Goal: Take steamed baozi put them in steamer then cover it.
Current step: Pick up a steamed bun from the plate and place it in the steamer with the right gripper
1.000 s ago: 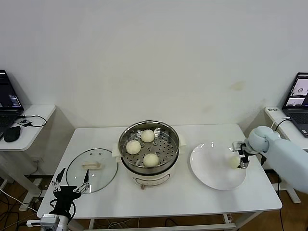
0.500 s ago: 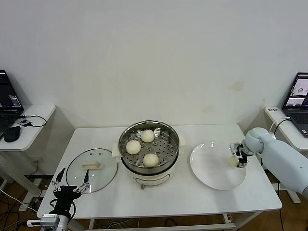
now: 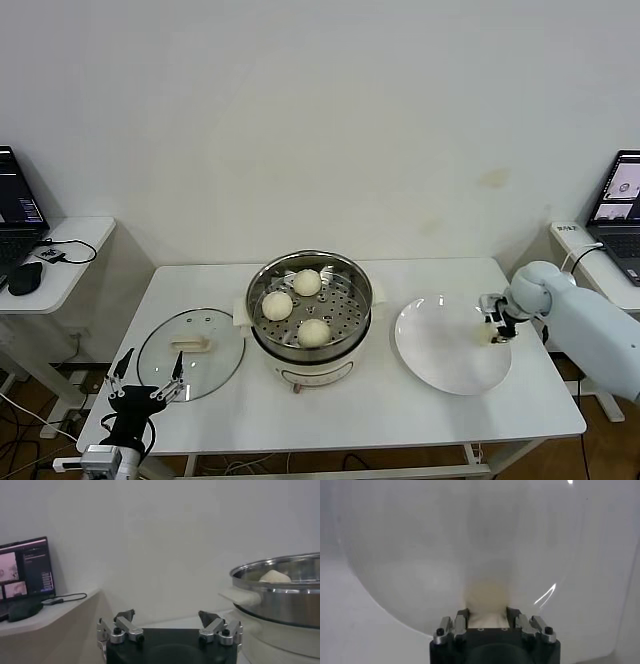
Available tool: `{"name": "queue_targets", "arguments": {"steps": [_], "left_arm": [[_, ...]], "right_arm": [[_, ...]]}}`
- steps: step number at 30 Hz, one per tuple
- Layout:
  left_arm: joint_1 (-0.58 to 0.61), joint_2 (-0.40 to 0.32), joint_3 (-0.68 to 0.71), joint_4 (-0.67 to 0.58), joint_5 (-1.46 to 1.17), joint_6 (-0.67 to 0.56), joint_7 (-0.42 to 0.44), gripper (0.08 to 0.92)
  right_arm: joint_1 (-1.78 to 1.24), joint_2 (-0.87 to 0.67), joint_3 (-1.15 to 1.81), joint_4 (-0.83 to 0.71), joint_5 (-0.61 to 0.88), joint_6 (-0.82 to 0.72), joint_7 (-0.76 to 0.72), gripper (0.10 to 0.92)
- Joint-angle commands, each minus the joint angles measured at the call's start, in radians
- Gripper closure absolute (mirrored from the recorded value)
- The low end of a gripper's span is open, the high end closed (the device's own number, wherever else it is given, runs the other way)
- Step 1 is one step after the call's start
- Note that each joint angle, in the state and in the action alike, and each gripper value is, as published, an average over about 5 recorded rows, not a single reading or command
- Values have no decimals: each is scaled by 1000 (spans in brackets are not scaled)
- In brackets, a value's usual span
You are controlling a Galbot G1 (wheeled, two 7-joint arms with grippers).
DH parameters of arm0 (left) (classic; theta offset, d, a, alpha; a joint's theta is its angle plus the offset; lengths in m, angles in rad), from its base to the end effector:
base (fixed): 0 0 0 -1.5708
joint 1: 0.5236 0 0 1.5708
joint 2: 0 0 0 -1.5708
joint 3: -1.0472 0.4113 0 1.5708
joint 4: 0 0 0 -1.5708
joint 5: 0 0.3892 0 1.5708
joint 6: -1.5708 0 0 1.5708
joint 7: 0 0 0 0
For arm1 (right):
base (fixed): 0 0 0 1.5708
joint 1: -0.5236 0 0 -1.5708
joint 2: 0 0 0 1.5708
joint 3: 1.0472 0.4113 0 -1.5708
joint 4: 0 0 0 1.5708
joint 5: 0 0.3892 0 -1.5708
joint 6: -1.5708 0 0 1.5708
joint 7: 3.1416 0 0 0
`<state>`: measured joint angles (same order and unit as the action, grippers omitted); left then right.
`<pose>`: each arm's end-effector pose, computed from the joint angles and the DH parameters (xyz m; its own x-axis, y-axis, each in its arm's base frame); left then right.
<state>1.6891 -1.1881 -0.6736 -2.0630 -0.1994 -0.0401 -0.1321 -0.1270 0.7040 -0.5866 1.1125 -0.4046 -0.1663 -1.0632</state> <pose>0.1568 0.1325 -0.3567 -0.9956 -0.0668 0.0654 -0.0519 0.9769 0.2071 0.5841 -0.2424 -0.2496 -0.2907 0.0833 0.9532 -0.9559 -0.0674 -0.2857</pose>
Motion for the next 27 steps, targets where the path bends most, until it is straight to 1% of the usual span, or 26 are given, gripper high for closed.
{"name": "queue_targets", "arguments": {"steps": [1,7,12,19,23,27], "left_arm": [[1,0,1,-6,1,2,1,177],[1,2,2,-10,0,2,1,177],[-2,4,5,-10,0,2,1,177],[-11,4,13,-9,0,2,2,177],[-16,2,13,-6,-1,1,2,177],[-17,-2,12,-4,-2,-1,1,177]], "right_arm": [[193,-85,-138,147,184,-42,-18,517],[409,-117,-282,265,377,-103,-19,513],[612,-87,-421,354,561,-162,11,508],[785,70,-543,390,779,-262,90,508],[794,169,-572,380,869,-320,140,508],[745,268,-568,350,929,-379,188,507]]}}
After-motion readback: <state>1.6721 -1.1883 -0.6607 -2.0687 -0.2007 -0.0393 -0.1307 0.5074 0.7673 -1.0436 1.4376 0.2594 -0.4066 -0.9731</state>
